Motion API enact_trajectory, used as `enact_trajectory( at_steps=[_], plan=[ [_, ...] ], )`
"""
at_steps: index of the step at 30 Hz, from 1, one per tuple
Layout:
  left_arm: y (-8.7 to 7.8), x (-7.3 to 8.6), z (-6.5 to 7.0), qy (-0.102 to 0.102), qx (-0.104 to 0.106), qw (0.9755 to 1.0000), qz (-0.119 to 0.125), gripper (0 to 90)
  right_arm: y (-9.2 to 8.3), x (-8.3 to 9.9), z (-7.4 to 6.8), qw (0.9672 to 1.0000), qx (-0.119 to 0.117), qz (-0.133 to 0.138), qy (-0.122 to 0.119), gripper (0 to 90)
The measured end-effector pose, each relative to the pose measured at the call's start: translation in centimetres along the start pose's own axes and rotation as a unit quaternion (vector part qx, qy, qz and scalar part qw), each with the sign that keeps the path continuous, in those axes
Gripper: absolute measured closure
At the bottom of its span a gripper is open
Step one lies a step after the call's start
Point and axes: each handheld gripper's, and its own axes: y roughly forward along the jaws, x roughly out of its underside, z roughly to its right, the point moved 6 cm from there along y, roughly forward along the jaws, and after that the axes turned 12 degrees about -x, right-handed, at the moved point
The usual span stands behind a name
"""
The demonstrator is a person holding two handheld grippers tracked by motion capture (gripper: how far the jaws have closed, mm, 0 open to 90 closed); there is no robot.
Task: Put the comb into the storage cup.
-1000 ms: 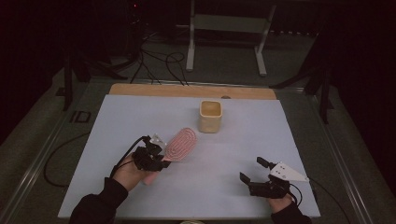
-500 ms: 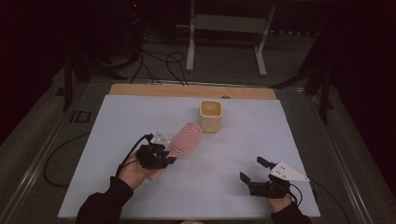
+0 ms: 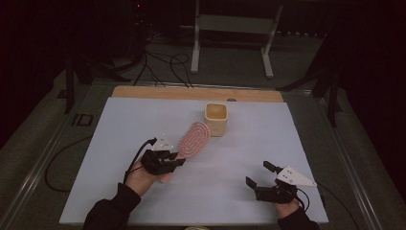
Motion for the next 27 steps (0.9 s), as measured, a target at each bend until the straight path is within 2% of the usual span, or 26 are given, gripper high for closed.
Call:
enact_trajectory(
  at_steps=[6, 11, 12, 13, 15, 23, 25, 27],
  plan=[
    [-0.2, 0.2, 0.5, -0.003, 0.012, 0.9995, 0.03, 71.5, 0.1, 0.0, 0.0, 1.0, -0.001, -0.002, -0.005, 8.1],
    [-0.4, 0.4, 0.6, -0.012, 0.01, 0.9985, 0.053, 71.5, 0.1, 0.0, -0.1, 1.0, 0.0, -0.002, -0.002, 8.1],
    [-0.6, 0.6, 0.6, -0.015, 0.006, 0.9975, 0.069, 71.5, 0.1, 0.0, -0.1, 1.0, 0.0, -0.002, -0.004, 8.1],
    [-0.6, 0.6, 0.6, -0.015, 0.006, 0.9975, 0.069, 71.5, 0.1, 0.0, -0.1, 1.0, 0.0, -0.002, -0.004, 8.1],
    [-1.0, 0.8, 0.5, -0.024, -0.001, 0.9961, 0.085, 71.5, 0.1, 0.0, 0.0, 1.0, 0.0, 0.0, -0.003, 8.1],
    [-1.8, 1.7, 0.6, -0.022, -0.014, 0.9942, 0.105, 71.4, 0.0, -0.2, 0.0, 1.0, 0.005, 0.006, -0.004, 8.2],
    [-2.0, 1.9, 0.3, -0.031, -0.012, 0.9927, 0.116, 71.4, 0.0, -0.3, -0.1, 1.0, 0.004, 0.006, -0.005, 8.2],
    [-2.0, 2.1, 0.1, -0.039, -0.011, 0.9925, 0.116, 71.4, 0.1, -0.3, -0.1, 1.0, 0.003, 0.004, -0.007, 8.2]
  ],
)
